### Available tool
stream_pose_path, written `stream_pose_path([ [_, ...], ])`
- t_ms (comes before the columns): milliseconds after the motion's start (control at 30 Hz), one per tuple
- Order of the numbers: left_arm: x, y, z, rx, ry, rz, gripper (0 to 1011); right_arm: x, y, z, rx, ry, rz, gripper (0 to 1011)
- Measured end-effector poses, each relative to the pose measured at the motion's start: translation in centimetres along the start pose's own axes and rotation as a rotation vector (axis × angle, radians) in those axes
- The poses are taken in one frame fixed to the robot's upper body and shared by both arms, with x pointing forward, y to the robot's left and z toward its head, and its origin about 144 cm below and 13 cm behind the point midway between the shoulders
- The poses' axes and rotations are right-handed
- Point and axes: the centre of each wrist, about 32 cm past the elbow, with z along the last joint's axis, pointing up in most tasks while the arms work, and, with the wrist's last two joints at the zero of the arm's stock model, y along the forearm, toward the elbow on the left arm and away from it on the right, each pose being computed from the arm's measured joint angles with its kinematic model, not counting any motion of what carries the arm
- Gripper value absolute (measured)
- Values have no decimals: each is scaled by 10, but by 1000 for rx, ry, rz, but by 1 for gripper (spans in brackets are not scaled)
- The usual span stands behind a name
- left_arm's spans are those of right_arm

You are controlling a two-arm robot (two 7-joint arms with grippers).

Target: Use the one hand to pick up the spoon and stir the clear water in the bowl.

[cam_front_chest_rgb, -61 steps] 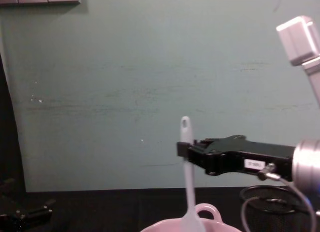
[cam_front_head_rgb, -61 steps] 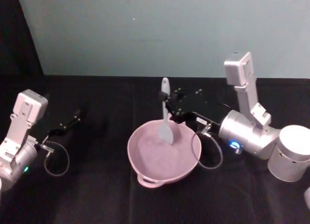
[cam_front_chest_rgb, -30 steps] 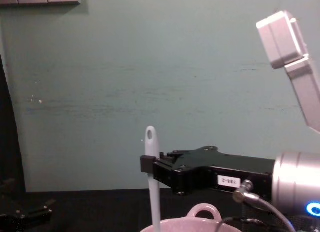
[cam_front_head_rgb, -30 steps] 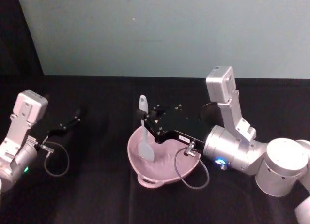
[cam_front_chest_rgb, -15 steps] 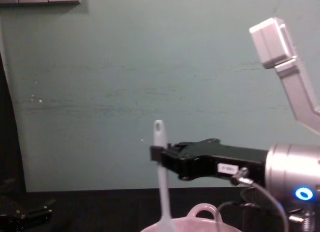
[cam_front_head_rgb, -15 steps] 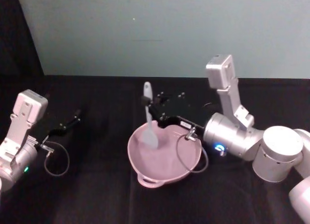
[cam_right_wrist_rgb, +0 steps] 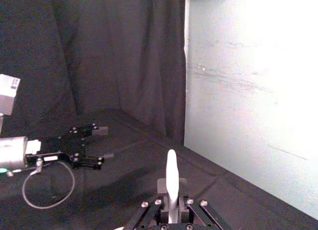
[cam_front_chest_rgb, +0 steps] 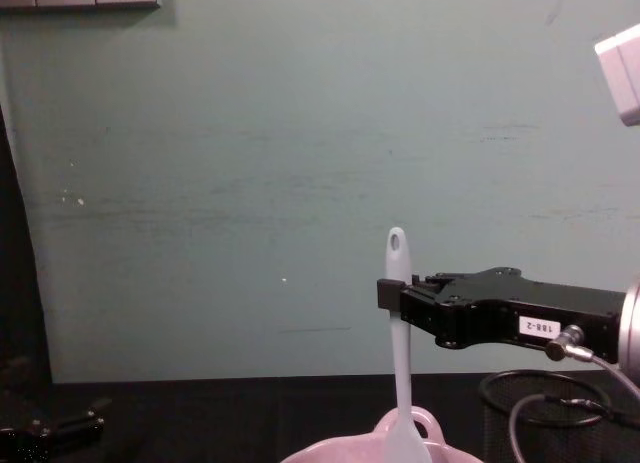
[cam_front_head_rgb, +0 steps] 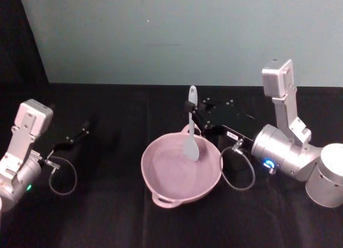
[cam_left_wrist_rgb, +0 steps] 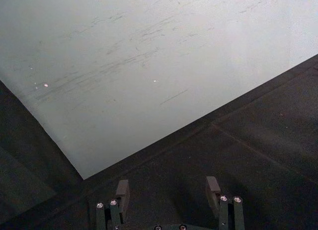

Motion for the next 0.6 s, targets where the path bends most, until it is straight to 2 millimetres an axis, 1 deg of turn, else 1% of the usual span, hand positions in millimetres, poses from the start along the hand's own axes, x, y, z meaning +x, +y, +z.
stream_pose_path([
  [200, 0, 0, 0, 0, 0, 0, 1005, -10, -2, 2, 0, 2, 22, 112],
  [467, 0, 0, 0, 0, 0, 0, 1005, -34, 11, 1, -6, 14, 117, 112],
  [600, 0, 0, 0, 0, 0, 0, 1005, -41, 18, 3, 3, 16, 148, 112],
])
